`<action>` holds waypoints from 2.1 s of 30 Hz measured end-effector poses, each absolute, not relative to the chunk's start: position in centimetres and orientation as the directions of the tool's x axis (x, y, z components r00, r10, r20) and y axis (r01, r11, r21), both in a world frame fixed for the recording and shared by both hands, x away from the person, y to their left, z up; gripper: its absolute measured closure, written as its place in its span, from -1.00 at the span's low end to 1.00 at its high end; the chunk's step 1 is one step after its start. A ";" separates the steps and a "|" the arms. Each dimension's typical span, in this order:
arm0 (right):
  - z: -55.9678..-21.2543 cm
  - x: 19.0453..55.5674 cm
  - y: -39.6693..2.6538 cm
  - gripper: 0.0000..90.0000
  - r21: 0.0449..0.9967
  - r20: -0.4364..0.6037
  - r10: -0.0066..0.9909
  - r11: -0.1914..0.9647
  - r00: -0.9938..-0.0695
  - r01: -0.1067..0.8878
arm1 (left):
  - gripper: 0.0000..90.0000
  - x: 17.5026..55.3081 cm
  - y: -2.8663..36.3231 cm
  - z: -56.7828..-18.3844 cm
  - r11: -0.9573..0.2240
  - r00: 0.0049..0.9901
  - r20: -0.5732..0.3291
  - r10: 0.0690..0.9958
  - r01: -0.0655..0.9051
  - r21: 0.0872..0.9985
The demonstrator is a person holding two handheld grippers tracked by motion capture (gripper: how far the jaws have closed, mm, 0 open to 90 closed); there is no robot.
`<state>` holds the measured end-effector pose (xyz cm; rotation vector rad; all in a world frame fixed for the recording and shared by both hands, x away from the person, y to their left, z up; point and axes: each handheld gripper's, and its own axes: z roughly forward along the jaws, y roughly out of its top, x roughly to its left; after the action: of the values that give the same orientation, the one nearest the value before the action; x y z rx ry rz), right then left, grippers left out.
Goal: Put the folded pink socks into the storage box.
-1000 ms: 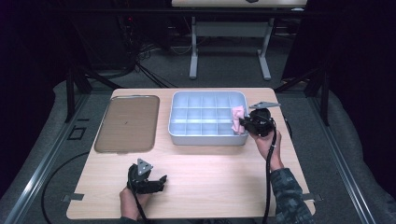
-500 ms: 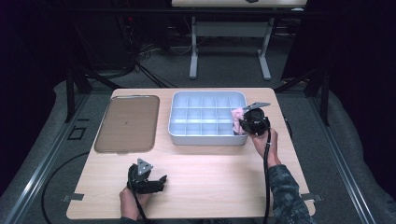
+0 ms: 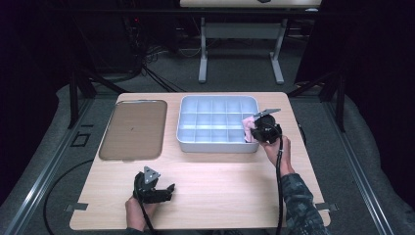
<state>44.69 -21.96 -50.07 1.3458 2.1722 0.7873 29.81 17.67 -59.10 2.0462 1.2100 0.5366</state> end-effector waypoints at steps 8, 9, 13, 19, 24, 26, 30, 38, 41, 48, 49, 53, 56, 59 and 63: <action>-50.1 44.6 -21.7 0.68 0.655 -0.089 0.899 0.378 -0.430 0.654 | -0.69 29.8 17.7 -59.1 -0.327 0.480 0.004 0.877 0.592 0.736; -50.1 44.6 -21.6 0.67 0.651 -0.088 0.899 0.378 -0.429 0.658 | -0.69 29.8 17.7 -59.1 -0.327 0.480 0.004 0.877 0.592 0.736; -50.3 44.7 -21.4 0.64 0.623 -0.105 0.893 0.402 -0.438 0.671 | -0.69 29.8 17.7 -59.1 -0.327 0.480 0.004 0.877 0.592 0.736; -49.9 44.5 -21.6 0.44 0.606 -0.079 0.889 0.403 -0.452 0.686 | -0.69 29.8 17.6 -59.1 -0.323 0.476 0.001 0.879 0.595 0.736; -48.5 43.7 -21.8 0.24 0.660 -0.071 0.884 0.389 -0.463 0.643 | -0.69 29.8 17.6 -59.1 -0.322 0.476 0.000 0.879 0.595 0.737; -47.9 43.6 -21.7 0.13 0.691 -0.066 0.887 0.371 -0.458 0.620 | -0.69 29.8 17.6 -59.1 -0.322 0.476 0.000 0.879 0.595 0.736; -47.1 44.4 -21.0 -0.04 0.722 -0.099 0.894 0.367 -0.438 0.586 | -0.69 29.8 17.6 -59.1 -0.322 0.476 0.000 0.879 0.595 0.737; -48.4 46.2 -19.6 0.22 0.678 -0.124 0.890 0.399 -0.440 0.618 | -0.69 29.8 17.6 -59.1 -0.325 0.479 0.002 0.878 0.593 0.737; -48.5 45.9 -20.1 0.57 0.675 -0.117 0.891 0.395 -0.438 0.623 | -0.69 29.8 17.6 -59.1 -0.323 0.477 0.000 0.879 0.594 0.736; -48.6 44.9 -21.2 0.82 0.664 -0.111 0.881 0.410 -0.460 0.626 | -0.69 29.8 17.6 -59.1 -0.323 0.476 0.001 0.879 0.594 0.737; -48.6 44.8 -21.3 0.83 0.656 -0.109 0.877 0.417 -0.467 0.630 | -0.69 29.8 17.6 -59.1 -0.322 0.476 0.001 0.879 0.595 0.736; -49.5 44.3 -21.2 0.84 0.624 -0.128 0.867 0.448 -0.481 0.641 | -0.69 29.8 17.6 -59.1 -0.322 0.476 0.001 0.879 0.595 0.737; -49.8 44.2 -21.5 0.83 0.632 -0.101 0.874 0.425 -0.475 0.648 | -0.69 29.8 17.6 -59.1 -0.322 0.476 0.000 0.879 0.595 0.736; -49.5 44.1 -21.6 0.77 0.652 -0.099 0.874 0.418 -0.476 0.633 | -0.69 29.8 17.6 -59.1 -0.326 0.479 0.003 0.878 0.593 0.736; -48.6 43.4 -21.7 0.50 0.684 -0.083 0.872 0.402 -0.482 0.609 | -0.69 29.8 17.6 -59.1 -0.322 0.476 0.000 0.879 0.595 0.736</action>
<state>43.39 -21.73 -48.55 1.2684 2.2325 0.8235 29.80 17.63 -59.11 2.0422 1.2163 0.5346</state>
